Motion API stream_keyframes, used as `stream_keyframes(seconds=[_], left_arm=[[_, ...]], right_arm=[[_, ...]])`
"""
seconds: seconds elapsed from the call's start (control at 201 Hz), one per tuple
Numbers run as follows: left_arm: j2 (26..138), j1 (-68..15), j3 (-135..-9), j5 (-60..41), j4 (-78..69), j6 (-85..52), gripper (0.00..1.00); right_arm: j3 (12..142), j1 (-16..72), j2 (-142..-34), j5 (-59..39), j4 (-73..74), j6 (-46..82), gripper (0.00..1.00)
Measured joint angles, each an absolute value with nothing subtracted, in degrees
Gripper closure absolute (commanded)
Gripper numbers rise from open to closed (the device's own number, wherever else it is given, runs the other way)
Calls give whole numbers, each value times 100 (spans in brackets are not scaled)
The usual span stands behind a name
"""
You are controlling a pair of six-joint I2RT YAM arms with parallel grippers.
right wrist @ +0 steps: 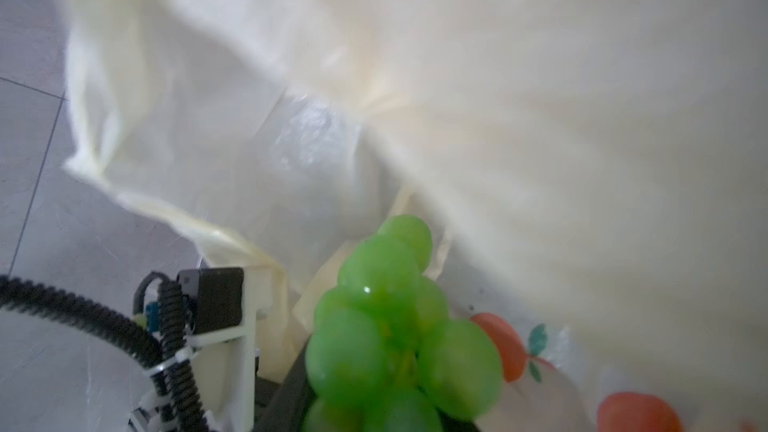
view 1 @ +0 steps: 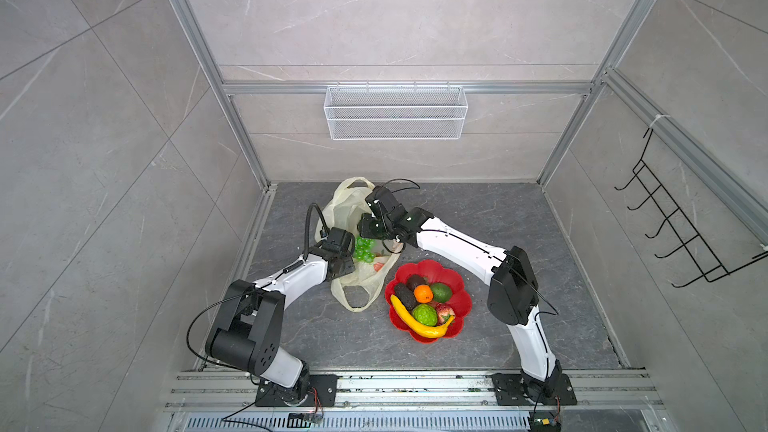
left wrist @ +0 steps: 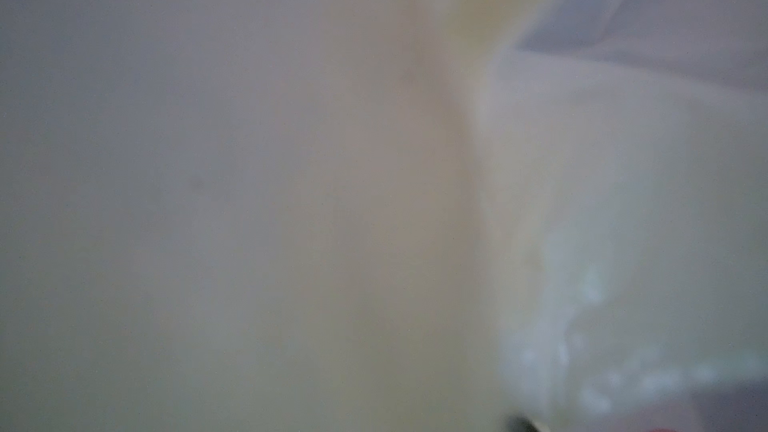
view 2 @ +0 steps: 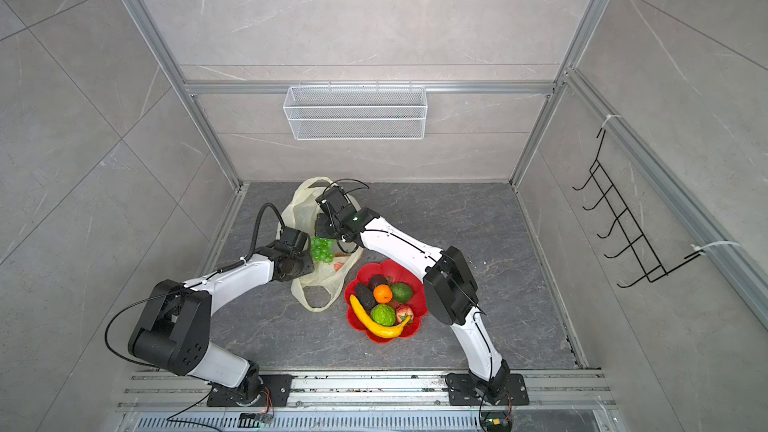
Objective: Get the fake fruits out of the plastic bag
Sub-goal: 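Lift the grapes out of the bag with the right gripper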
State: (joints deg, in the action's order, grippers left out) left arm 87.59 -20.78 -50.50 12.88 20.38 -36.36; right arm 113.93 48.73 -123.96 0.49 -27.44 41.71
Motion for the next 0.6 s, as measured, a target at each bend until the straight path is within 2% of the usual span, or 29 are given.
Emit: stream_keyframes(seconds=[0.324, 0.597], left_arm=[[8899, -1527, -5221, 1138, 2049, -3610, 58], [8921, -1192, -5022, 1138, 1846, -3439, 58]], right_arm=[[10659, 4893, -12053, -23, -2611, 3850, 66], [9660, 4600, -10759, 71, -2644, 3328, 66]])
